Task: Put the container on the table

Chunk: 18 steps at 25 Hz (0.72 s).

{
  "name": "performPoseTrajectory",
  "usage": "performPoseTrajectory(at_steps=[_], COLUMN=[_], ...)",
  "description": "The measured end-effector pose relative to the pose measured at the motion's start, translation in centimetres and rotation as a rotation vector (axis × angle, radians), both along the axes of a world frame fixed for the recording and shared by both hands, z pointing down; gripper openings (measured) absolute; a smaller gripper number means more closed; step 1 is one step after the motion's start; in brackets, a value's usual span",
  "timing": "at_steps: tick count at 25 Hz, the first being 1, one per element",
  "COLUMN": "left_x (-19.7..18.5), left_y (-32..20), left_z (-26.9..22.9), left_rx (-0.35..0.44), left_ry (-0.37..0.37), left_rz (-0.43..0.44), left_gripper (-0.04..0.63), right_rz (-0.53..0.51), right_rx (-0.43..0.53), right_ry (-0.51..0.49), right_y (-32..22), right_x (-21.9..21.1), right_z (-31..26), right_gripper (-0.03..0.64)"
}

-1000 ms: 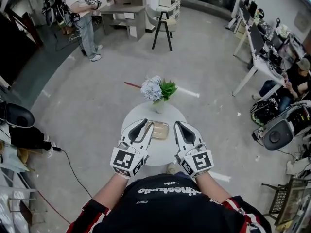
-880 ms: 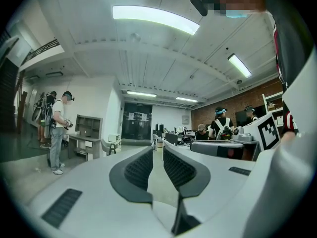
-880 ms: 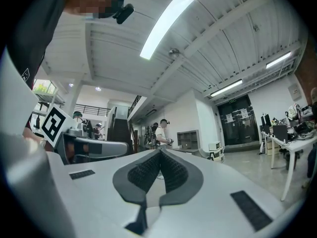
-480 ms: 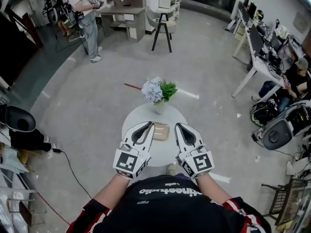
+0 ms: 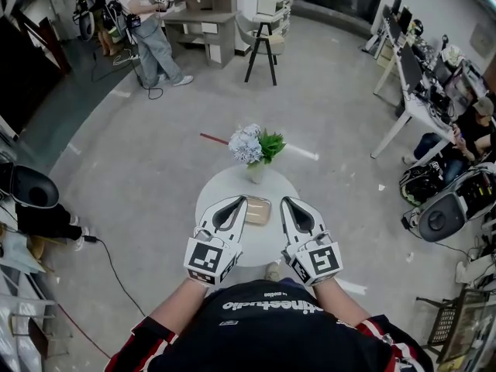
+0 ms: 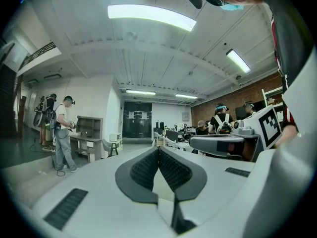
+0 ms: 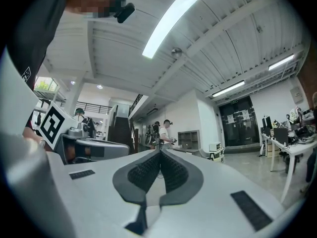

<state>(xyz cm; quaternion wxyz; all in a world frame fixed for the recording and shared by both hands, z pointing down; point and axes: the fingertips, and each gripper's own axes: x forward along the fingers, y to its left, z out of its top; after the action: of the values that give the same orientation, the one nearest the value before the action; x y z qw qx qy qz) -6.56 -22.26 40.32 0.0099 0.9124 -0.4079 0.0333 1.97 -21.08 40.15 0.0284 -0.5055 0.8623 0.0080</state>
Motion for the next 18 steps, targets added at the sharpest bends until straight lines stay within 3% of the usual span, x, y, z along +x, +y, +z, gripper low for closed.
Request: performPoseTrajectory(at_steps=[7, 18], left_x=[-0.16, 0.43], left_y=[0.17, 0.27], left_z=[-0.14, 0.39], left_rx=[-0.016, -0.036], left_ry=[0.052, 0.061], left_rz=[0.013, 0.025], left_gripper=[0.024, 0.025], right_rz=[-0.007, 0.004], right_rx=[0.008, -0.009], right_ry=[0.008, 0.006], right_y=[0.3, 0.56], right_x=[-0.28, 0.49], right_z=[-0.61, -0.54], right_gripper=[0.012, 0.008])
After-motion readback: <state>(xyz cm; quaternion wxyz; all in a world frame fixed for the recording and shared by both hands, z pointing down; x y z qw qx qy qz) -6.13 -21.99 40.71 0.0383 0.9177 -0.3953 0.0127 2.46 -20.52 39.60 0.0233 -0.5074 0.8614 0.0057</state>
